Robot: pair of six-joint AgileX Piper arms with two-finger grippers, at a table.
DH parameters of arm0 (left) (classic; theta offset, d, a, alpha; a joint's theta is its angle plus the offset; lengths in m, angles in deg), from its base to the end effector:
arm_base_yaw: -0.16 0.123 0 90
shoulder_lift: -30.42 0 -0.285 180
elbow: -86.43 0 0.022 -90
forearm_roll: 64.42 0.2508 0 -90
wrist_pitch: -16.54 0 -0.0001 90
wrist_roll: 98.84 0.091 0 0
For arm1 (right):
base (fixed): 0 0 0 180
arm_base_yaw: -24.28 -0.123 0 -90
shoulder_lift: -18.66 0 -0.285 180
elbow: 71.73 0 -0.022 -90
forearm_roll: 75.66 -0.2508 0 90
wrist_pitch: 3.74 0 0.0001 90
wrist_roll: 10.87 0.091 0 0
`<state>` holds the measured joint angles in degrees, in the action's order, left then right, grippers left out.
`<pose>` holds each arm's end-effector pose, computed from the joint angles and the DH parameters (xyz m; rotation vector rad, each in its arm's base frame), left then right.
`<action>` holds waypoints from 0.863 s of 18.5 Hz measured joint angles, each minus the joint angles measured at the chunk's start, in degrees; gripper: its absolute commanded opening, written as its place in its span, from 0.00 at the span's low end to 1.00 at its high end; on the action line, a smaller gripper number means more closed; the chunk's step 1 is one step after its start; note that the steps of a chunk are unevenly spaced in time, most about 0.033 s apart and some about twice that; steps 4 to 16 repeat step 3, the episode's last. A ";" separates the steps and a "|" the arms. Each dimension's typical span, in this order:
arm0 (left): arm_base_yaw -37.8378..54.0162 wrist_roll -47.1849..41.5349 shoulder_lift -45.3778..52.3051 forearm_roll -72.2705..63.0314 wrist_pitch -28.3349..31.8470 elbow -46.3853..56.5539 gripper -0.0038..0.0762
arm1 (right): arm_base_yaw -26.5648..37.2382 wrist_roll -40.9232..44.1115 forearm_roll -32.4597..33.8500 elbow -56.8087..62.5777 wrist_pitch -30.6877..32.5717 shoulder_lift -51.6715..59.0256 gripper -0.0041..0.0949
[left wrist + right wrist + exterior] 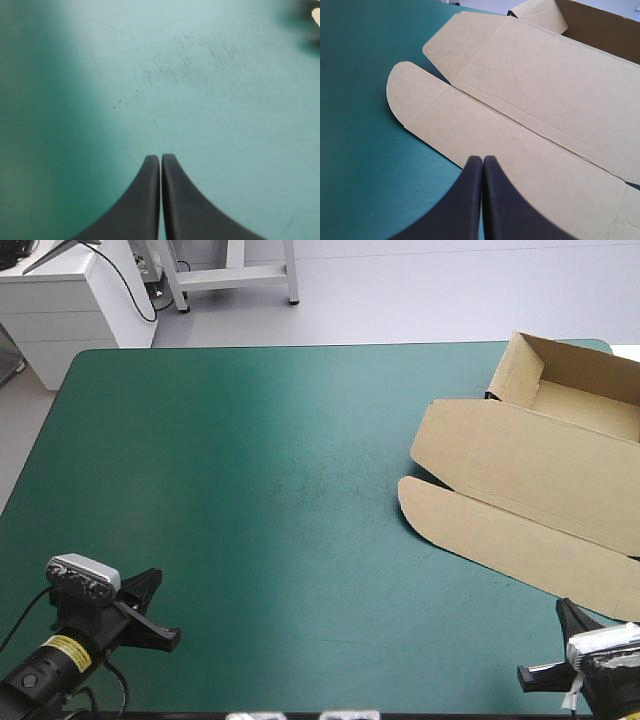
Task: Fold the box
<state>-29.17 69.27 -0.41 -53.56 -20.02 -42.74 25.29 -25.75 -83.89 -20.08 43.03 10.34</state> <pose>0.0750 -0.0304 0.2850 0.3984 2.0208 -0.2363 0.0111 0.0093 0.2831 -0.2051 1.8449 -0.0270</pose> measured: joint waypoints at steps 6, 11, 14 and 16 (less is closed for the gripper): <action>0.00 -0.04 0.00 0.24 0.20 2.91 0.04 | 0.00 0.26 0.18 0.00 -0.06 0.20 0.03; 0.00 -0.04 0.00 0.24 0.20 2.91 0.04 | 0.00 0.26 0.18 0.00 -0.06 0.20 0.03; 0.00 -0.04 0.00 0.24 0.20 2.91 0.04 | 0.00 0.26 0.18 0.00 -0.06 0.20 0.03; 0.00 -0.04 0.00 0.24 0.20 2.91 0.04 | 0.00 0.26 0.18 0.00 -0.06 0.20 0.03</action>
